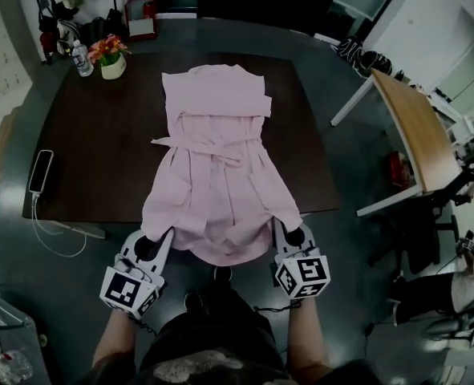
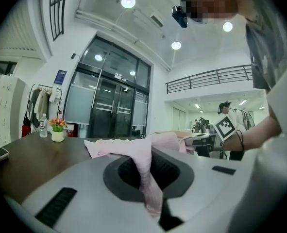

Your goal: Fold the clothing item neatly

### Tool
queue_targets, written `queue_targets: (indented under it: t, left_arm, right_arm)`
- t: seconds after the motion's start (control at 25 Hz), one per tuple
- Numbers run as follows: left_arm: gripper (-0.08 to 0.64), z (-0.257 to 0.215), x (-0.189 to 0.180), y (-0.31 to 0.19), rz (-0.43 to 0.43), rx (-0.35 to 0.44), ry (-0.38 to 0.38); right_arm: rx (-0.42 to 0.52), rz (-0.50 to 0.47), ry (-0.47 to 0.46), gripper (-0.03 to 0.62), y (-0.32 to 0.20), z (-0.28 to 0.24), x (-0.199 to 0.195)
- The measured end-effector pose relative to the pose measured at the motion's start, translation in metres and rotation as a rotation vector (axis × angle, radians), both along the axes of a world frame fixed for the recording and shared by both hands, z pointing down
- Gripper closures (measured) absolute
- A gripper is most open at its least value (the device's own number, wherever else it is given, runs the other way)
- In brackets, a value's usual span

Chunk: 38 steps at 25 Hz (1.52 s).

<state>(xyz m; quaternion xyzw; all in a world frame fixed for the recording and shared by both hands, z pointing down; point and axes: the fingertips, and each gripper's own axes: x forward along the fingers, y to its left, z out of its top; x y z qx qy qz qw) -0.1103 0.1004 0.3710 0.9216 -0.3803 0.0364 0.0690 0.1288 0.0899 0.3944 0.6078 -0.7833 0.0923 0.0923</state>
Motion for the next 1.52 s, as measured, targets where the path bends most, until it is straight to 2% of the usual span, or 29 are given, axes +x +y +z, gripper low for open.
queue_targets:
  t: [0.12,0.24,0.52,0.72,0.92,1.2,1.36,1.52]
  left_arm:
    - [0.537,-0.012,0.012,-0.042,-0.002,0.04,-0.009]
    - [0.537,-0.024,0.028,-0.085,-0.004,0.086,-0.043]
    - [0.537,-0.059,0.066,-0.198,-0.09,0.154,-0.044]
    - [0.538,-0.075,0.074,-0.259,-0.149,0.192,-0.04]
    - [0.537,-0.082,0.07,-0.32,-0.152,0.198,-0.022]
    - [0.538,-0.1,0.05,-0.424,-0.138,0.227,-0.038]
    - [0.537,-0.105,0.031,-0.5,-0.165,0.213,-0.05]
    - [0.538,-0.093,0.015,-0.582,-0.191,0.172,-0.049]
  right_arm:
    - [0.039,-0.024,0.021,0.588,-0.041,-0.012,0.007]
    - [0.075,-0.089,0.049,0.588,-0.088,-0.025,0.01]
    - [0.153,-0.173,0.016,0.588,-0.204,-0.062,0.032]
    - [0.194,-0.217,0.043,0.588,-0.264,-0.078,0.051]
    - [0.212,-0.21,0.082,0.588,-0.319,-0.088,0.062]
    - [0.211,-0.139,0.068,0.588,-0.42,-0.113,0.083]
    - [0.208,-0.151,0.076,0.588,-0.491,-0.128,0.077]
    - [0.16,-0.178,0.092,0.588,-0.57,-0.117,0.062]
